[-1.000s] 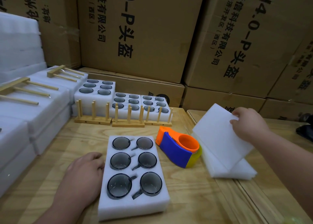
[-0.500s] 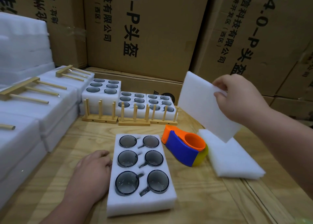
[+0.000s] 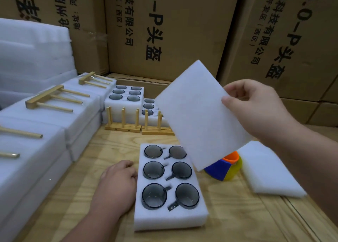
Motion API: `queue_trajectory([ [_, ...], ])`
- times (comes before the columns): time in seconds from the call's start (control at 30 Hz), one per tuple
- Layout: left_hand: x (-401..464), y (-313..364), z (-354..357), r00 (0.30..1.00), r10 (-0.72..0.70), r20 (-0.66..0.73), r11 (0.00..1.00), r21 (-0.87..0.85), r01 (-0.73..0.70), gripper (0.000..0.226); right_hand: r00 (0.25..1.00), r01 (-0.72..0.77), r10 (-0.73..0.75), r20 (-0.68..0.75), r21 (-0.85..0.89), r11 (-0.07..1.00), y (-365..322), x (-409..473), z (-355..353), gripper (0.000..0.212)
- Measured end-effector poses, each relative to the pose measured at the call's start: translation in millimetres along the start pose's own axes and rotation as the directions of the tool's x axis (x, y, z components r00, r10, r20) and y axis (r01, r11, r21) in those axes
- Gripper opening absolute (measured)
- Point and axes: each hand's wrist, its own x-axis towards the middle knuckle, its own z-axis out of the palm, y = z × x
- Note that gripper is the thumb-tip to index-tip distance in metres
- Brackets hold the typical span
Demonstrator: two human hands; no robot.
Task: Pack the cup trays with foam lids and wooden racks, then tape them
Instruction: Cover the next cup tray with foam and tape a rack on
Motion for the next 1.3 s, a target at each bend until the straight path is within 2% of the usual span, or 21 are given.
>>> queue_trajectory([
  [0.07, 0.3, -0.3, -0.6, 1.000, -0.001, 0.001, 1.000, -0.005, 0.001, 0.039, 0.988, -0.151, 0.143, 0.061, 0.155, 0.976, 7.1, -7.4, 13.2, 0.004],
  [0.17, -0.1, -1.1, -1.1, 1.000, 0.001, 0.006, 1.000, -0.007, -0.001, 0.039, 0.922, -0.384, 0.333, 0.199, 0.348, 0.855, 18.8, -24.4, 36.1, 0.007],
  [0.27, -0.1, -1.5, -1.5, 1.000, -0.003, 0.003, 1.000, -0.011, 0.003, 0.041, 0.823, -0.567, 0.475, 0.310, 0.407, 0.716, 31.7, -44.6, 60.6, 0.008],
  [0.4, 0.6, -1.1, -1.8, 1.000, -0.006, -0.010, 1.000, -0.002, 0.006, 0.042, 0.712, -0.701, 0.590, 0.381, 0.439, 0.562, 46.0, -64.5, 86.6, 0.008],
  [0.53, 1.1, -0.8, -0.7, 1.000, -0.005, -0.021, 1.000, 0.004, 0.005, 0.042, 0.678, -0.730, 0.618, 0.397, 0.457, 0.508, 54.3, -76.2, 99.0, 0.009],
  [0.87, -0.9, -0.1, -1.4, 1.000, 0.000, -0.028, 1.000, -0.002, 0.000, 0.044, 0.699, -0.714, 0.606, 0.379, 0.325, 0.621, 59.9, -97.8, 97.8, 0.006],
  [1.3, -1.7, 0.7, -3.6, 0.999, 0.017, -0.044, 1.000, 0.004, -0.017, 0.044, 0.687, -0.723, 0.592, 0.421, 0.310, 0.618, 70.3, -111.1, 93.9, 0.008],
])
